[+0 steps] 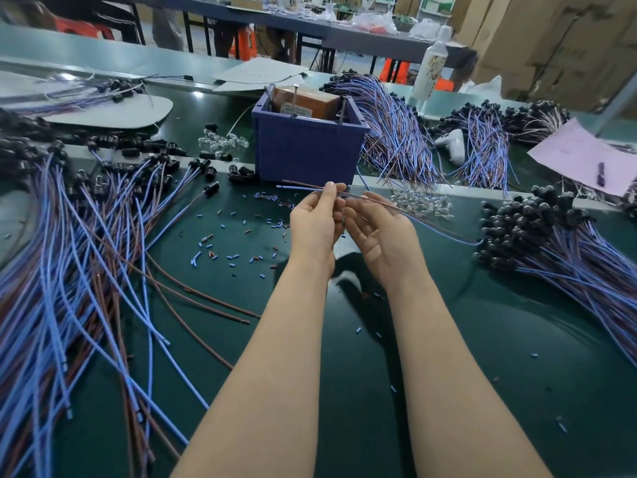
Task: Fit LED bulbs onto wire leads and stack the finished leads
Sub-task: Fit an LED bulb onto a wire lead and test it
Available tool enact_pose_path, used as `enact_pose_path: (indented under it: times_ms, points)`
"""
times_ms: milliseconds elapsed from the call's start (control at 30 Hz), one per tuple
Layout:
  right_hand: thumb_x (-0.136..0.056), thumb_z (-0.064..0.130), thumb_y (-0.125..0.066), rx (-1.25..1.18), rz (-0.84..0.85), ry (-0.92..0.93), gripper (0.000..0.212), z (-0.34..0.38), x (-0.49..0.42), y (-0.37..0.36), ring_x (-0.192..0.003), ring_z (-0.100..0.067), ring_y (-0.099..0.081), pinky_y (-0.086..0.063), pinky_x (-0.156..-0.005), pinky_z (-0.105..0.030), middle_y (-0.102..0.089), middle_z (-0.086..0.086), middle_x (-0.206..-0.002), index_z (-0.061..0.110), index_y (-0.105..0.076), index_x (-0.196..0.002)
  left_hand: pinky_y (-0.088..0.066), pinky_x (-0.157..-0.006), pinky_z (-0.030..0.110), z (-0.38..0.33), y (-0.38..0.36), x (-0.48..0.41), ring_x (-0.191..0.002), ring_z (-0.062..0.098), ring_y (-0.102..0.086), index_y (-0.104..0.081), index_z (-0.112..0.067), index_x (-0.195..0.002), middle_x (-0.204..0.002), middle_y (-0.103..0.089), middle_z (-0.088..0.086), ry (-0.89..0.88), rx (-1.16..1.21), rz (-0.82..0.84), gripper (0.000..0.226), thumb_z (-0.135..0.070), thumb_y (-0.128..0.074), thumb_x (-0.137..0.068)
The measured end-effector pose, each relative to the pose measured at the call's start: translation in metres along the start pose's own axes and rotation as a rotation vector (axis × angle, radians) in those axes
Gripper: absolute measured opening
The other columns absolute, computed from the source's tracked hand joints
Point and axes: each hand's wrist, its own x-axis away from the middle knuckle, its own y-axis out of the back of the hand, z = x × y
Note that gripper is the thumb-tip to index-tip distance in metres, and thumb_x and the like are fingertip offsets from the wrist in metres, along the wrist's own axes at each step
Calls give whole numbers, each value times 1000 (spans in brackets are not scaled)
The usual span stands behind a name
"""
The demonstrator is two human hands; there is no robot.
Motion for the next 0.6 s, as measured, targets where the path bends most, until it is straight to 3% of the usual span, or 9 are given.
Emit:
enact_pose_path:
  times_ms: [167,400,600]
  points:
    - [-93,-3,-48,18,116,22,17,0,6,-1,-72,-16,-67,-56,-72,-22,-70,-11,-86,8,-60,-97,-40,-45,12,-1,1,0,-43,0,-38,-64,-15,-77,-54,-48,-8,20,8,-36,23,-20,-53,-96]
    - [-94,9,-55,155,-78,177,16,-1,4,0,-58,-6,-65,-55,-64,-16,-70,0,-64,7,-64,-81,-29,-41,12,-3,3,-3,-40,1,-34,-62,-13,-79,-56,-40,-7,-51,114,-94,24,-19,-49,-99]
    - [-94,9,-55,206,-107,214,18,-1,6,0,-56,-6,-65,-55,-60,-15,-70,1,-61,6,-64,-79,-34,-45,12,-5,9,-8,-38,0,-39,-62,-12,-74,-55,-46,-8,-155,101,-241,30,-19,-47,-99]
